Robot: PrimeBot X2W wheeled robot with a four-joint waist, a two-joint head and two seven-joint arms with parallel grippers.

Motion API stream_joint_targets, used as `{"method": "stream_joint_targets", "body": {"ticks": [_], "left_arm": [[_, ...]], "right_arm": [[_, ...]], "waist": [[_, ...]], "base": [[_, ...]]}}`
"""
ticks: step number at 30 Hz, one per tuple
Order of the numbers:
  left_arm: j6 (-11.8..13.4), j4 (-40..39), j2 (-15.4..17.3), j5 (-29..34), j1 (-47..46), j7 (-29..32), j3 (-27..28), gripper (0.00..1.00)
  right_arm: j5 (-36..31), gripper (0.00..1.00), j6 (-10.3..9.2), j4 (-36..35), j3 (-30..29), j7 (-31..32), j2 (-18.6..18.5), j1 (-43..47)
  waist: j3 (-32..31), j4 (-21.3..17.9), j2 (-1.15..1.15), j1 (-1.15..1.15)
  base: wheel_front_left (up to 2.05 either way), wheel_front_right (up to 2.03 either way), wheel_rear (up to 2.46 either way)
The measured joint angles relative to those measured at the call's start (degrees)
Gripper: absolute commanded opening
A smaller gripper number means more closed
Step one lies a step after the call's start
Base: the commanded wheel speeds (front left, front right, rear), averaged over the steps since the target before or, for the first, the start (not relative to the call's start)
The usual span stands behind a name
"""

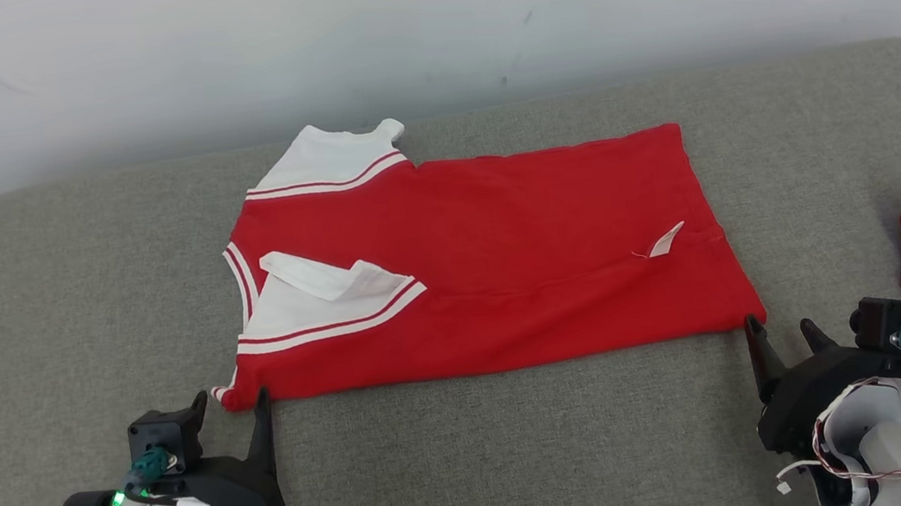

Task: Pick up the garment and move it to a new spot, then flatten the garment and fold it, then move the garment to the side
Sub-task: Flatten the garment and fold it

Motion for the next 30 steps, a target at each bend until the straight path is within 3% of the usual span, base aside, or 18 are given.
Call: {"method": "stream_joint_targets", "body": {"ticks": [23,24,25,26,27,28,29,30], "left_arm": [[0.11,4.66,-0.22,-0.42,-5.66,3.37,0.69,0.99],[0.11,4.78,-0.23,-0.42,-6.08,3.38,0.69,0.92],[0.11,4.86,-0.27,-0.42,-6.28,3.53,0.7,0.73],[0.11,5.04,-0.36,-0.42,-6.33,3.6,0.69,0.65],[0.09,5.27,-0.46,-0.43,-6.33,3.6,0.69,0.49],[0.05,5.44,-0.51,-0.43,-6.34,3.61,0.67,0.39],[0.0,5.66,-0.53,-0.43,-6.38,3.61,0.63,0.25],[-0.05,5.94,-0.59,-0.43,-6.44,3.61,0.56,0.0]], "right_arm": [[0.12,1.0,-0.57,2.25,0.87,0.64,0.69,-6.97],[0.12,1.0,-0.57,2.34,0.89,0.63,0.69,-6.97],[0.11,0.73,-0.57,2.5,0.98,0.63,0.69,-6.98],[0.1,0.61,-0.57,2.72,1.1,0.63,0.69,-6.99],[0.09,0.44,-0.57,3.09,1.21,0.63,0.7,-7.01],[0.09,0.28,-0.57,3.35,1.21,0.63,0.71,-7.01],[0.09,0.25,-0.57,3.55,1.21,0.63,0.7,-7.01],[0.09,0.18,-0.57,3.71,1.21,0.62,0.69,-7.02]], "waist": [[7.3,0.45,0.01,0.01],[7.36,0.46,0.01,0.01],[7.4,0.46,0.01,0.01],[7.41,0.45,0.01,0.01],[7.39,0.43,0.01,0.01],[7.35,0.41,0.01,0.0],[7.31,0.39,0.01,0.01],[7.24,0.38,0.01,0.01]], "base": [[0.0,0.0,0.0],[0.0,0.0,0.0],[0.0,0.0,0.0],[0.0,0.0,0.0],[0.0,0.0,0.0],[0.0,0.0,0.0],[0.0,0.0,0.0],[0.0,0.0,0.0]]}}
